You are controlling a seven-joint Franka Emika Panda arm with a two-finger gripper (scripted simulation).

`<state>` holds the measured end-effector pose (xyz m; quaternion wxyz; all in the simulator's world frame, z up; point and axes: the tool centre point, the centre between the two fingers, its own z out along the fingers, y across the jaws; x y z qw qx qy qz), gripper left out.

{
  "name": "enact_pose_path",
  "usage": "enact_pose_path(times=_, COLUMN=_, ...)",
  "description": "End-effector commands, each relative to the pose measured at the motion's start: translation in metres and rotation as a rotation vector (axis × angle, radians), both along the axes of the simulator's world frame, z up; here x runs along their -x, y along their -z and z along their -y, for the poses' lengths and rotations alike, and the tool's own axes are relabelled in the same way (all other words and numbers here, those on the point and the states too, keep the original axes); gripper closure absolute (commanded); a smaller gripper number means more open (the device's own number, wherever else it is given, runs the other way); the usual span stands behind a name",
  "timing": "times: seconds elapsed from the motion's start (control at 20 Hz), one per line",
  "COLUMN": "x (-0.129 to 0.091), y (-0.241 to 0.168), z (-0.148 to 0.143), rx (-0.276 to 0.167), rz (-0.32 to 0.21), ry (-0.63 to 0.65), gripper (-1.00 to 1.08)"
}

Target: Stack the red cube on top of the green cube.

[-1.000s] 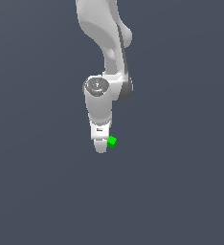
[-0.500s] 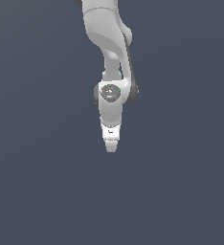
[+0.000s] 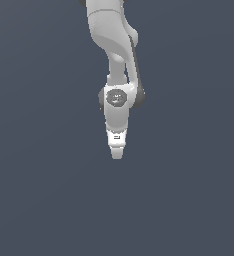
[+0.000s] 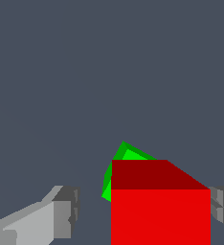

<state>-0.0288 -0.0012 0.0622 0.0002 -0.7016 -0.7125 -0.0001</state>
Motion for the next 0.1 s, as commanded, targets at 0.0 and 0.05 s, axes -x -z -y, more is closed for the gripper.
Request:
enact_pose_path(times=0.0, x=0.0000, y=0.0000, z=0.0000, rx=0.000, rz=0.000, ry=0.000, gripper=-0.92)
enact_pose_path(times=0.05, x=0.0000, y=0.0000, z=0.0000, rx=0.000, rz=0.000, ry=0.000, gripper=-0.92)
